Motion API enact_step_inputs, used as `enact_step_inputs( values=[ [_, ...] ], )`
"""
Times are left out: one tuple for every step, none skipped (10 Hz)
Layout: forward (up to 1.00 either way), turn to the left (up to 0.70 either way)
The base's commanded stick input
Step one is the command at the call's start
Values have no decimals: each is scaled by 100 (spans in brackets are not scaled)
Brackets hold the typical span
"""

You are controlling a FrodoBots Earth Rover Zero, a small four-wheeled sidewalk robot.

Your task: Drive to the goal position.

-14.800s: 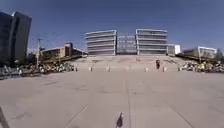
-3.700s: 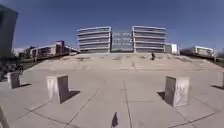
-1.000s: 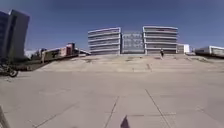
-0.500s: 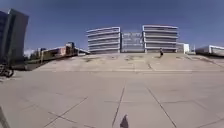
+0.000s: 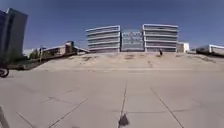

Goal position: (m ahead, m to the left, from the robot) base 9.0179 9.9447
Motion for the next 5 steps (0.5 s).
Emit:
enact_step_inputs(
  values=[
    [70,13],
    [70,13],
    [70,13],
    [70,13],
    [70,13]
  ],
)
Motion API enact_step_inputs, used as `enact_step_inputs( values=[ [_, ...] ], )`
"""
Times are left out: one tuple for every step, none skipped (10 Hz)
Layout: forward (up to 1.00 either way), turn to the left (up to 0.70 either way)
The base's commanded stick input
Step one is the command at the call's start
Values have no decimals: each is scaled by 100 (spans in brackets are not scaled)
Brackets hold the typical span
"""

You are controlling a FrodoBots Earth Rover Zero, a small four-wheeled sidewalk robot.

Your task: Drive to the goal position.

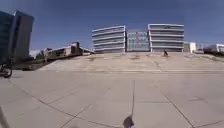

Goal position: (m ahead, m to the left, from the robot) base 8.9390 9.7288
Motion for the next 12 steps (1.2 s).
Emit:
enact_step_inputs(
  values=[
    [70,13],
    [70,13],
    [70,9],
    [70,2],
    [70,0],
    [70,0],
    [70,0],
    [70,0],
    [70,0],
    [70,0],
    [70,0],
    [70,0]
  ],
)
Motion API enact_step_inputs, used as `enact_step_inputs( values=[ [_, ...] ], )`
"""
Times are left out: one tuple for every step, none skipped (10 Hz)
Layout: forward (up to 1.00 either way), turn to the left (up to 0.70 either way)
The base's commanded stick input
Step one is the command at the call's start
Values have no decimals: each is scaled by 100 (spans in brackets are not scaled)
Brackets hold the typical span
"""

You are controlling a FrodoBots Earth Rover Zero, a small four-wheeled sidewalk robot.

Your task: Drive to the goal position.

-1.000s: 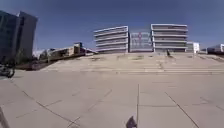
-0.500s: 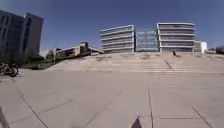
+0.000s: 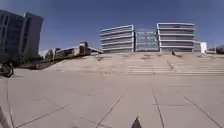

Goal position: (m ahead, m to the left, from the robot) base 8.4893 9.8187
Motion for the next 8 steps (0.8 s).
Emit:
enact_step_inputs(
  values=[
    [70,6],
    [70,13],
    [70,13],
    [70,13],
    [70,13],
    [70,13],
    [70,13],
    [70,13]
  ],
)
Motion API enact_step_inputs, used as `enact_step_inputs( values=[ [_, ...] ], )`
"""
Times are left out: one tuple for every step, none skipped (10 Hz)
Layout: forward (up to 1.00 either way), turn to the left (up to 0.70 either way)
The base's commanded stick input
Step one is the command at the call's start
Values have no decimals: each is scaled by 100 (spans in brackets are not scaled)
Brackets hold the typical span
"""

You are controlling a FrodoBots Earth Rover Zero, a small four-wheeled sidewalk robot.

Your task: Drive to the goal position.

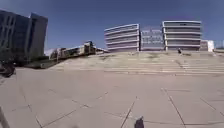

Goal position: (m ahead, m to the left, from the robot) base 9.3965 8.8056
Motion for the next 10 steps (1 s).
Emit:
enact_step_inputs(
  values=[
    [70,13],
    [70,13],
    [70,13],
    [70,13],
    [70,13],
    [70,13],
    [70,13],
    [70,13],
    [70,13],
    [70,13]
  ],
)
